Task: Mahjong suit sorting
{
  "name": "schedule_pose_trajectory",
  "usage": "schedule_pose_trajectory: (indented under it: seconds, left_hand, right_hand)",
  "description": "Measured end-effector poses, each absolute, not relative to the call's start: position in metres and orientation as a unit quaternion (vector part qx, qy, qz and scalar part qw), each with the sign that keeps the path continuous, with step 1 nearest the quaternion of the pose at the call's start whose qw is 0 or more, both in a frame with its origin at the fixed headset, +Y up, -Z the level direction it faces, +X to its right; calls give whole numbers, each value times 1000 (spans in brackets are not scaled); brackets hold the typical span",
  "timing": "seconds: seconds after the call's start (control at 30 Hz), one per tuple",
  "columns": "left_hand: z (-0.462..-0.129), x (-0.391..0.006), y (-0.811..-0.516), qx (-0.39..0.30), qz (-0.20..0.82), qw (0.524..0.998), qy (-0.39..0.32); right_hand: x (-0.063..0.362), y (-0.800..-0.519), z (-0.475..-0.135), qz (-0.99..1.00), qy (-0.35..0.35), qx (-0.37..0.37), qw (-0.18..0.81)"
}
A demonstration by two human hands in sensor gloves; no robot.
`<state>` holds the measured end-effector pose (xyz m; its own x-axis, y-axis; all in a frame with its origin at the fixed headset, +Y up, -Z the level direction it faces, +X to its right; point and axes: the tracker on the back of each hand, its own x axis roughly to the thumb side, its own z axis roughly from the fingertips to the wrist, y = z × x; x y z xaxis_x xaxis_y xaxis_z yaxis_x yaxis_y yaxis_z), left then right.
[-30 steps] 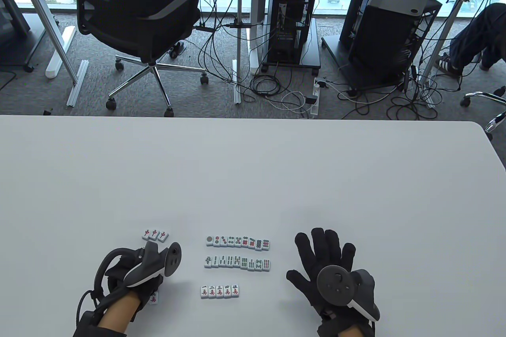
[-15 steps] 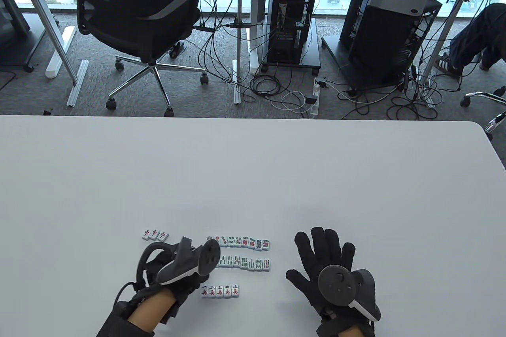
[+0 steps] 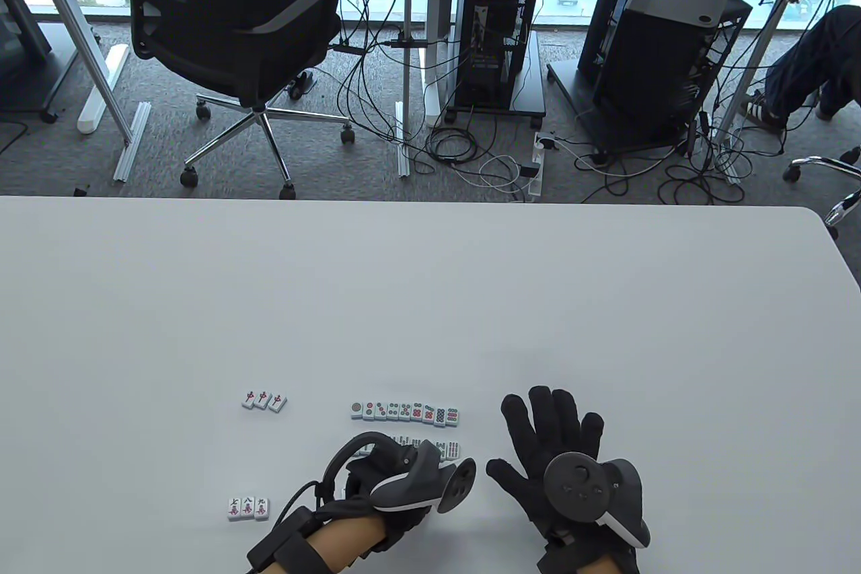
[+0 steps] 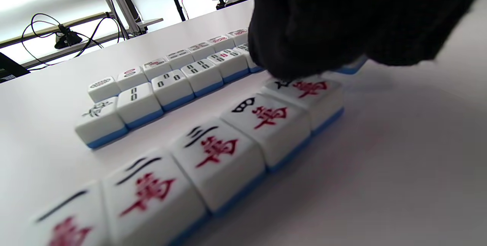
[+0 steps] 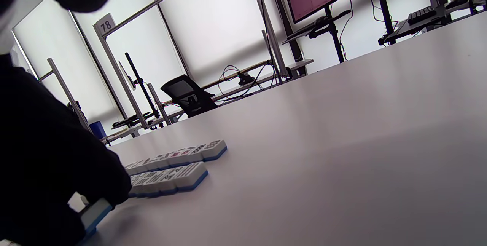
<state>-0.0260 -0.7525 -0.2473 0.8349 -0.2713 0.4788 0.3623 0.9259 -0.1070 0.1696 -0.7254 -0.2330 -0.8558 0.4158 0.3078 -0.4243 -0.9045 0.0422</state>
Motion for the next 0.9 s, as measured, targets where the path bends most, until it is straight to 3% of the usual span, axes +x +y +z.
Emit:
schedule_pose_trajectory:
  seconds: [0.23,0.4,0.6,0.9]
  left_hand:
    - [-244,-27,-758,-101,-207,945,-233]
    - [-240,-41,-743,-82,-197,950,-226]
    - [-242,-105,-713,-72,-185,965,-169]
    - [-235,-211,-712,-105,-251,959,-73]
  right_hand:
    - [170,-725,-233,963,-14,159,219]
    - [170,-725,-232,963,-15,159,216]
    - [169,-725,-232,963,-14,160,215]
    - [168,-726,-231,965,-14,162,207]
